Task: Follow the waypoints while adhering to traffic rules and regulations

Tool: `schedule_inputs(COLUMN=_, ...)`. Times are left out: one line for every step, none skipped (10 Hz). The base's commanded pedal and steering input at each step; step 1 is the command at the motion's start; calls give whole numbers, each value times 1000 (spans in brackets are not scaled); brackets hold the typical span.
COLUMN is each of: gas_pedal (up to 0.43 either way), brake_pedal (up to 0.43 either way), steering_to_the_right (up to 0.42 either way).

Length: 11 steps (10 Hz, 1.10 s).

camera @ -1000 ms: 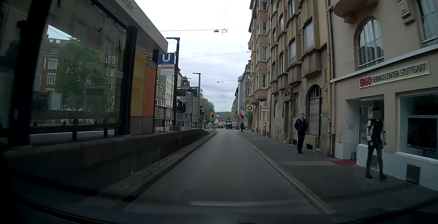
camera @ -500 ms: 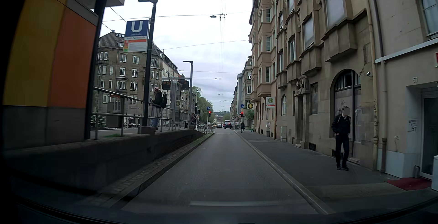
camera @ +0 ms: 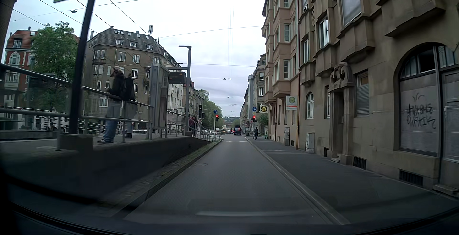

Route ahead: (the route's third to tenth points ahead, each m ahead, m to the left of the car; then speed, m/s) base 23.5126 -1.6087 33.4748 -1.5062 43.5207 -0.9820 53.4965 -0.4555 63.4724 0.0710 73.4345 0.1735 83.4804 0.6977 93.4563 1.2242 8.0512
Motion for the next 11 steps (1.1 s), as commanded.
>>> schedule_inputs(gas_pedal=0, brake_pedal=0, steering_to_the_right=2)
schedule_inputs(gas_pedal=0, brake_pedal=0, steering_to_the_right=0)
schedule_inputs(gas_pedal=0, brake_pedal=0, steering_to_the_right=0)
schedule_inputs(gas_pedal=0, brake_pedal=0, steering_to_the_right=0)
schedule_inputs(gas_pedal=0, brake_pedal=18, steering_to_the_right=1)
schedule_inputs(gas_pedal=0, brake_pedal=67, steering_to_the_right=0)
schedule_inputs(gas_pedal=0, brake_pedal=110, steering_to_the_right=0)
schedule_inputs(gas_pedal=0, brake_pedal=140, steering_to_the_right=0)
schedule_inputs(gas_pedal=0, brake_pedal=152, steering_to_the_right=0)
schedule_inputs(gas_pedal=0, brake_pedal=171, steering_to_the_right=0)
schedule_inputs(gas_pedal=0, brake_pedal=177, steering_to_the_right=0)
